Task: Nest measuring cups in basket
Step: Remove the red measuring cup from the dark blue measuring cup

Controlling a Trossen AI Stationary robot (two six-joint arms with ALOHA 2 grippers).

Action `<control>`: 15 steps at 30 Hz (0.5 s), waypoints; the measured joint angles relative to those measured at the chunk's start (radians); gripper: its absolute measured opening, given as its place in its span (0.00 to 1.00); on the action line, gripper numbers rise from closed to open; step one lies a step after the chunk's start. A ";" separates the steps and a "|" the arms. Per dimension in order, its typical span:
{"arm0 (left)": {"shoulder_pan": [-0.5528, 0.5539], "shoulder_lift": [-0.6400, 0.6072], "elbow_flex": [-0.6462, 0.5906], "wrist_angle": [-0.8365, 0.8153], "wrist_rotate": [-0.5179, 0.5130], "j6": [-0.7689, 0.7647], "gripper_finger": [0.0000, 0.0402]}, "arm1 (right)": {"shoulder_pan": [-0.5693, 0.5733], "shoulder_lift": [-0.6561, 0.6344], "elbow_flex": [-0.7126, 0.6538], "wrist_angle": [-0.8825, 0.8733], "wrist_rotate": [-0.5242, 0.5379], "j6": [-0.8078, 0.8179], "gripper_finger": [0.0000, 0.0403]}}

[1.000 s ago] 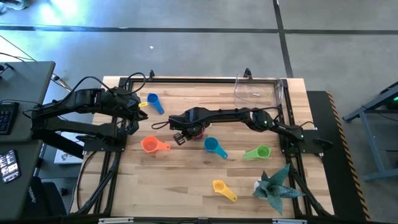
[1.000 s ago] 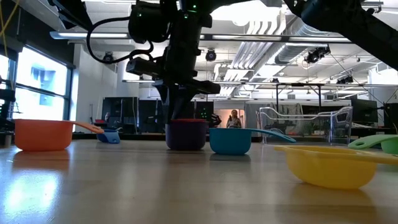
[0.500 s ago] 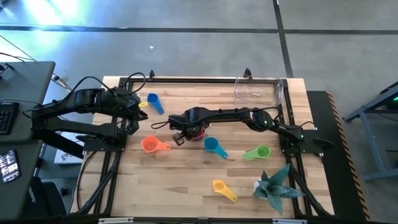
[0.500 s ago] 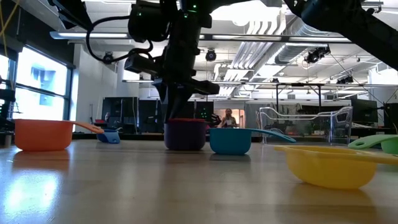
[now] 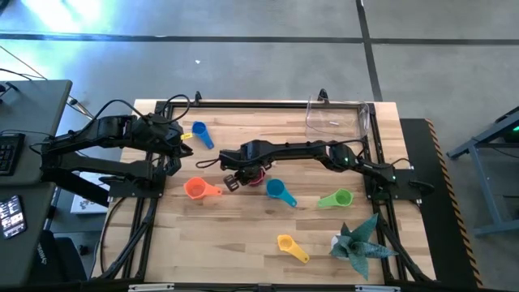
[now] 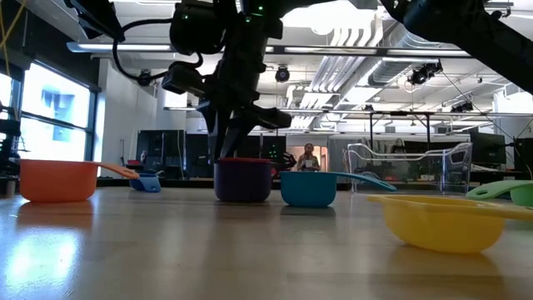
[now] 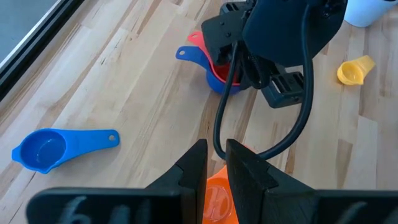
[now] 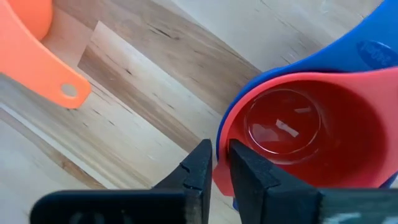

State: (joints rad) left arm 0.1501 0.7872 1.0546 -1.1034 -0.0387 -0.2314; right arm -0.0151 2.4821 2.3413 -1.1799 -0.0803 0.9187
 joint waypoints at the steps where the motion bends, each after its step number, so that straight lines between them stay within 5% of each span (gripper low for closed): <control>1: 0.000 0.000 0.000 0.000 0.000 0.000 0.12 | 0.000 0.000 0.000 0.002 0.000 0.000 0.12; 15: 0.000 0.000 0.000 0.000 0.000 0.000 0.12 | 0.000 0.000 0.000 -0.001 -0.006 0.019 0.13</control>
State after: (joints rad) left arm 0.1501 0.7872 1.0546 -1.1034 -0.0387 -0.2314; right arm -0.0151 2.4817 2.3413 -1.1812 -0.0864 0.9380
